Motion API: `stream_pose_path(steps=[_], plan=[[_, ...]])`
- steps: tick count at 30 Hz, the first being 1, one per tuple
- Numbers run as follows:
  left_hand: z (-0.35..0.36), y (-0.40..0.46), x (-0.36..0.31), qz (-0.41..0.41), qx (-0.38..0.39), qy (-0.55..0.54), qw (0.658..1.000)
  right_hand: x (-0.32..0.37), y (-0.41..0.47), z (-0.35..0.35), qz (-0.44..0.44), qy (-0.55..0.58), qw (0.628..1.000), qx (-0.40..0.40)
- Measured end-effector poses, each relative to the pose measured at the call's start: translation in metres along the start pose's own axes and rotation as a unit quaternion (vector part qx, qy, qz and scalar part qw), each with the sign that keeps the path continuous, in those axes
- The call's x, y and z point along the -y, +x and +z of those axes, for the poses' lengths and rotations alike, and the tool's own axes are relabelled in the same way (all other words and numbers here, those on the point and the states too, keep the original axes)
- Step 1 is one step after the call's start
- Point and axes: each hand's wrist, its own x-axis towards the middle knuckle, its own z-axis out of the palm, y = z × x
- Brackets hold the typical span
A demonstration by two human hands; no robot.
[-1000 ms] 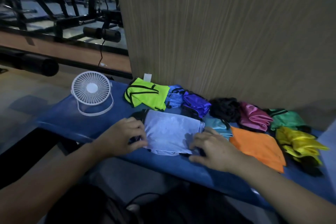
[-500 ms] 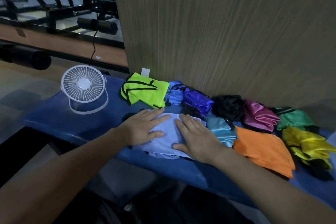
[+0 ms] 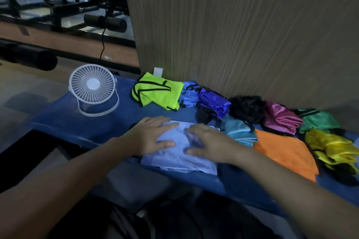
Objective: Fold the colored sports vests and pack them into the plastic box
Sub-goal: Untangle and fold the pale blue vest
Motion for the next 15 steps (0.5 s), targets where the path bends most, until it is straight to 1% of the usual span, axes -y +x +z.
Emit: stream_pose_path(steps=[1,3,4,6,7,9,12,15], plan=[[-0.01,0.004,-0.001,-0.031,0.01,-0.035,0.999,-0.002,0.006,-0.007,0.01,0.008,1.0,-0.021],[-0.027,0.017,0.003,-0.083,0.015,-0.082,0.993,-0.008,0.018,-0.023,0.042,-0.024,0.998,-0.041],[-0.034,0.024,0.006,-0.105,0.038,-0.091,0.99,-0.011,0.023,-0.029,0.059,-0.041,0.997,-0.031],[-0.041,0.036,0.014,-0.124,0.119,-0.086,0.981,-0.016,0.031,-0.036,0.087,-0.057,0.994,0.017],[-0.042,0.041,0.019,-0.126,0.15,-0.092,0.976,-0.018,0.034,-0.038,0.095,-0.062,0.993,0.037],[-0.045,0.047,0.024,-0.126,0.177,-0.114,0.969,-0.02,0.04,-0.038,0.092,-0.058,0.993,0.056],[-0.047,0.053,0.026,-0.106,0.197,-0.103,0.969,-0.022,0.045,-0.033,0.059,-0.029,0.996,0.063],[-0.045,0.053,0.029,-0.089,0.202,-0.122,0.968,-0.023,0.048,-0.029,0.051,-0.025,0.995,0.076]])
